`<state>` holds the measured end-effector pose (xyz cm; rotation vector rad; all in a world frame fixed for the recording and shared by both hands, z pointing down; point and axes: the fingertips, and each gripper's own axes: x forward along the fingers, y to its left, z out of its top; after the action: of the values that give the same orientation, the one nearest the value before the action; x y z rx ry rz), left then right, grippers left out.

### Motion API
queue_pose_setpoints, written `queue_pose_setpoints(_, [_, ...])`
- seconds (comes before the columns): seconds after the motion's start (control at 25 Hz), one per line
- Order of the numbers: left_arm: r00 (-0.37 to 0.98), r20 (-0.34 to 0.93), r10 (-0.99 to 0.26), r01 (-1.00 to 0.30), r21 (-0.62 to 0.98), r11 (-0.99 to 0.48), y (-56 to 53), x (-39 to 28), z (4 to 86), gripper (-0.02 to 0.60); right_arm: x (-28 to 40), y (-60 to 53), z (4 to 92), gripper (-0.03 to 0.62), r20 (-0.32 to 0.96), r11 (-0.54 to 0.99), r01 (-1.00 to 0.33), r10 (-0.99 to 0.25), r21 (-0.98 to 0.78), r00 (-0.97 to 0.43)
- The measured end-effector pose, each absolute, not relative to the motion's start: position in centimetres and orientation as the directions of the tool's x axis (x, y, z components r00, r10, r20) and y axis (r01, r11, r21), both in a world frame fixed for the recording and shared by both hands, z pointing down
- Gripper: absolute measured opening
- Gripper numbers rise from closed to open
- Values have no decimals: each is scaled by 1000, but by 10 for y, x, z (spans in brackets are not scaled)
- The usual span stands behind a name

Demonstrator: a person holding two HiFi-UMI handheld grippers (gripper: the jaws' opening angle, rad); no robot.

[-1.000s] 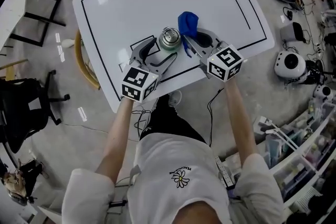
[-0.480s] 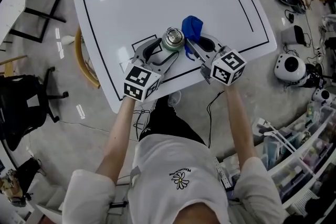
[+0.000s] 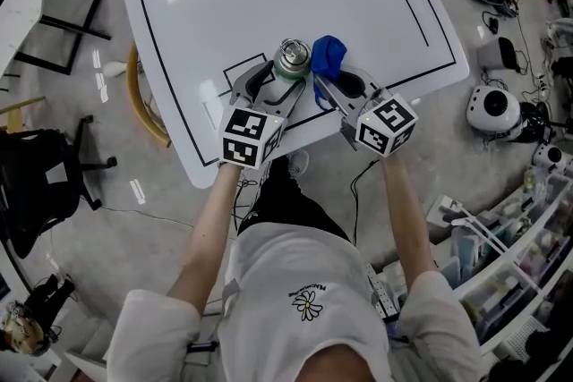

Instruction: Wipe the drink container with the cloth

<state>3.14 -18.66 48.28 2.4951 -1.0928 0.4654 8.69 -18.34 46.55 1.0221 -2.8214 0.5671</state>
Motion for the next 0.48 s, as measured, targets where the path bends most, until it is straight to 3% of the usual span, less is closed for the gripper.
queue_pose_setpoints(0.16, [621,447,-644,-772,206,-601,-185,32,484,272,83,-172,468,42,198,701,-642,-612,-311,-765])
queue_pose_setpoints(0.32, [681,419,-600,-719,232,-655,-184,26,482,273,82,-172,469,41,201,686,-663,-634,-300,-747])
queue_pose_setpoints(0.48, [777,381,-500,-602,219,-768,-184,18,474,344,81,-173,467,42,227,676,-683,-644,-277,-730])
